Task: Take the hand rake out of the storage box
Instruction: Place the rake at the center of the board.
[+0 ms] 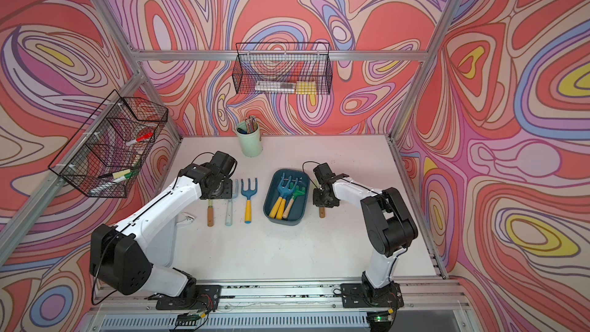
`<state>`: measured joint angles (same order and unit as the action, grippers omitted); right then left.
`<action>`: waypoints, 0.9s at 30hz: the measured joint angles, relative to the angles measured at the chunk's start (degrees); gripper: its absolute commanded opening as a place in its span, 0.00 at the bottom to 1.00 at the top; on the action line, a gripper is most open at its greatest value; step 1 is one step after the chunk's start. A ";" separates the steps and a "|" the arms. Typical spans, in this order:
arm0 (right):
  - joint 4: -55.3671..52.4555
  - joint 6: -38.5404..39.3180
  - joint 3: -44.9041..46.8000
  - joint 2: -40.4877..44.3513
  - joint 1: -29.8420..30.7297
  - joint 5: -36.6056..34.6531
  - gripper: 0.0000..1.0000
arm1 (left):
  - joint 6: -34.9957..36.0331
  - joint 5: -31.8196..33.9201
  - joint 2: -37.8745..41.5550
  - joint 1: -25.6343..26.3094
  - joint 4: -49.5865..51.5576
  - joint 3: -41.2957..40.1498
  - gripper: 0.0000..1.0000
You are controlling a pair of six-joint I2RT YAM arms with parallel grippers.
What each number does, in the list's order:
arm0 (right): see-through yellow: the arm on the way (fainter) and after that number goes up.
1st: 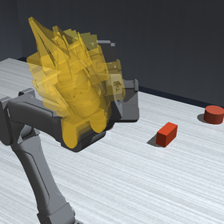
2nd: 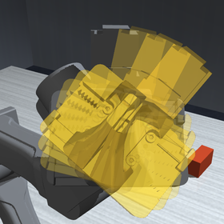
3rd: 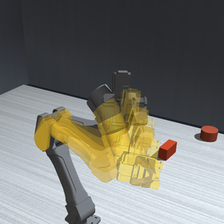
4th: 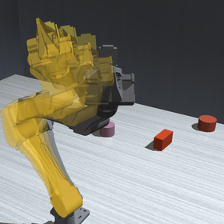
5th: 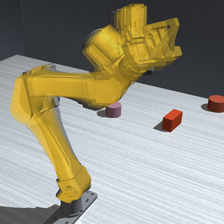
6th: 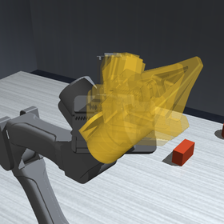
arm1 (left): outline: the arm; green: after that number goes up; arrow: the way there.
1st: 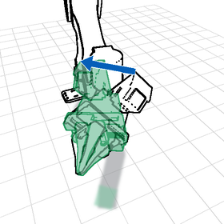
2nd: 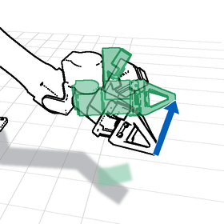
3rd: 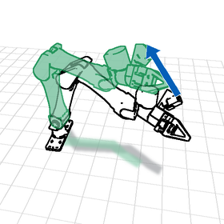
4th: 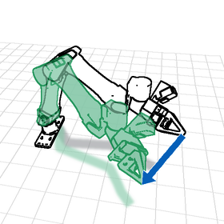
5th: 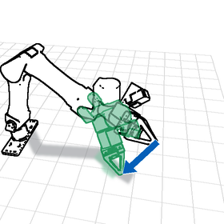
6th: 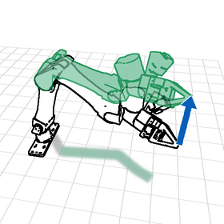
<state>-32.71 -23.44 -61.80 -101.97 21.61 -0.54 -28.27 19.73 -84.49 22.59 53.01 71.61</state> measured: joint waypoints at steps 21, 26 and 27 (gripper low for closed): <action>-2.01 0.50 -3.41 -3.28 -0.09 -0.15 0.38 | 0.87 1.31 0.00 0.00 1.49 1.99 0.65; -2.36 0.74 -3.50 -3.32 -0.11 -0.33 0.40 | 0.87 1.42 -0.02 0.00 1.51 1.99 0.65; -2.49 0.70 -3.54 -3.30 -0.11 -0.33 0.40 | 0.87 1.44 0.00 0.00 1.51 1.99 0.65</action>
<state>-35.20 -22.74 -65.34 -105.27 21.50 -0.86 -27.40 21.17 -84.49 22.59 54.52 73.60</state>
